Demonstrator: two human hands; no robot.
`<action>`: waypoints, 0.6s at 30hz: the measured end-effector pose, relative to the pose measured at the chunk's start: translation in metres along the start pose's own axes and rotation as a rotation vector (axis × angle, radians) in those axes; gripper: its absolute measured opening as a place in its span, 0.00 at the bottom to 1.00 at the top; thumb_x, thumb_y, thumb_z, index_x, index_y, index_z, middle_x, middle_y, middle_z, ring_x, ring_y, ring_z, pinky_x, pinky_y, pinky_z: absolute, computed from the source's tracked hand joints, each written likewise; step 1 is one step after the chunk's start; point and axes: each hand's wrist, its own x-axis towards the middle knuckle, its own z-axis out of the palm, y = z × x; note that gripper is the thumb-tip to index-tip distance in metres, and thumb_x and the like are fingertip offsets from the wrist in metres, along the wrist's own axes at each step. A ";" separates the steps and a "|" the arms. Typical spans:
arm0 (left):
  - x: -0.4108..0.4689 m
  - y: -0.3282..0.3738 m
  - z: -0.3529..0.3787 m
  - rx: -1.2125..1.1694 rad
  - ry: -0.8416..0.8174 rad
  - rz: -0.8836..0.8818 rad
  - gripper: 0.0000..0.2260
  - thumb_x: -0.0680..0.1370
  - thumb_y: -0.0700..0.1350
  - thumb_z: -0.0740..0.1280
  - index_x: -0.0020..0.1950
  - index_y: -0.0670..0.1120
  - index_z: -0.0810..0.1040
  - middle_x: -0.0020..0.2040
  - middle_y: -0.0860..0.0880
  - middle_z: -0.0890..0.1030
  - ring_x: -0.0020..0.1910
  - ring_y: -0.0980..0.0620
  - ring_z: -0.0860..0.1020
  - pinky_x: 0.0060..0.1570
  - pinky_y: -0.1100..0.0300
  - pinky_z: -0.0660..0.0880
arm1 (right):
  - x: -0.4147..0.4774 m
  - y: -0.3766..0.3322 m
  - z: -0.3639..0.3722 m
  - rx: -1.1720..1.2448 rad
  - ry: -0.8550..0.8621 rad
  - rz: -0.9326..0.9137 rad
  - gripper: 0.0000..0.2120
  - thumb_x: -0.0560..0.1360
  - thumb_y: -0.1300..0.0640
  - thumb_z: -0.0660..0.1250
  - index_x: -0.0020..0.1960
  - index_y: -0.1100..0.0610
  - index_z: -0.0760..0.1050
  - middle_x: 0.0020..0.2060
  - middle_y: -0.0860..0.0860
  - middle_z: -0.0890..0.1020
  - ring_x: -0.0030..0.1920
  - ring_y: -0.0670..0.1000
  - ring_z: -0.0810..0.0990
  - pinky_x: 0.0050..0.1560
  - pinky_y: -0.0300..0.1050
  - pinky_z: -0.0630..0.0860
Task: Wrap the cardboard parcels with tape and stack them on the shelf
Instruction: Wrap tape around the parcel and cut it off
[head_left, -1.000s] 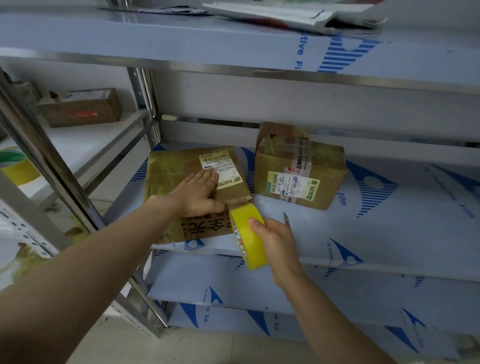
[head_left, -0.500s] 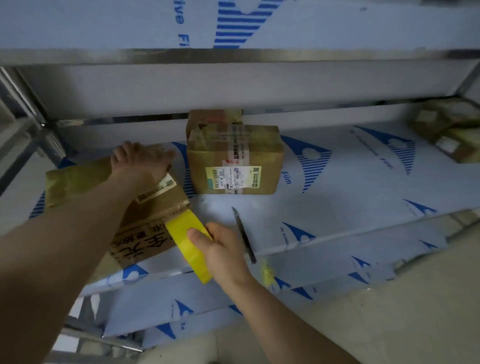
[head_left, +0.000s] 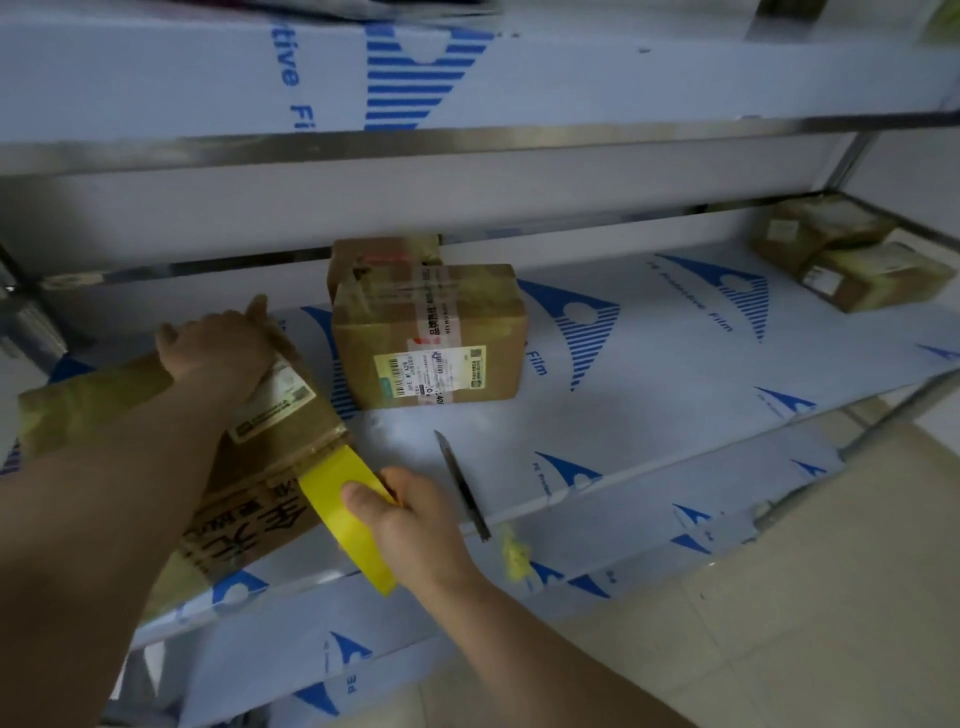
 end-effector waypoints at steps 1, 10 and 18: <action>-0.005 0.002 0.003 -0.051 -0.027 0.012 0.23 0.81 0.54 0.50 0.75 0.48 0.56 0.58 0.38 0.75 0.60 0.39 0.72 0.67 0.41 0.60 | 0.000 -0.001 0.000 -0.001 -0.011 0.011 0.21 0.76 0.51 0.66 0.25 0.47 0.67 0.20 0.42 0.67 0.25 0.43 0.64 0.32 0.43 0.61; -0.087 0.008 0.004 -0.203 -0.061 0.212 0.42 0.76 0.70 0.42 0.78 0.41 0.43 0.78 0.40 0.46 0.77 0.44 0.46 0.74 0.49 0.43 | -0.002 -0.007 0.007 0.014 0.007 0.067 0.12 0.64 0.44 0.66 0.28 0.51 0.74 0.32 0.59 0.77 0.45 0.68 0.80 0.49 0.65 0.77; -0.108 0.015 -0.010 -0.239 -0.130 0.216 0.38 0.78 0.67 0.44 0.78 0.41 0.40 0.78 0.42 0.43 0.77 0.45 0.42 0.75 0.50 0.42 | -0.003 -0.008 0.002 0.080 -0.013 0.067 0.26 0.65 0.46 0.65 0.44 0.71 0.74 0.44 0.73 0.77 0.41 0.69 0.79 0.48 0.63 0.76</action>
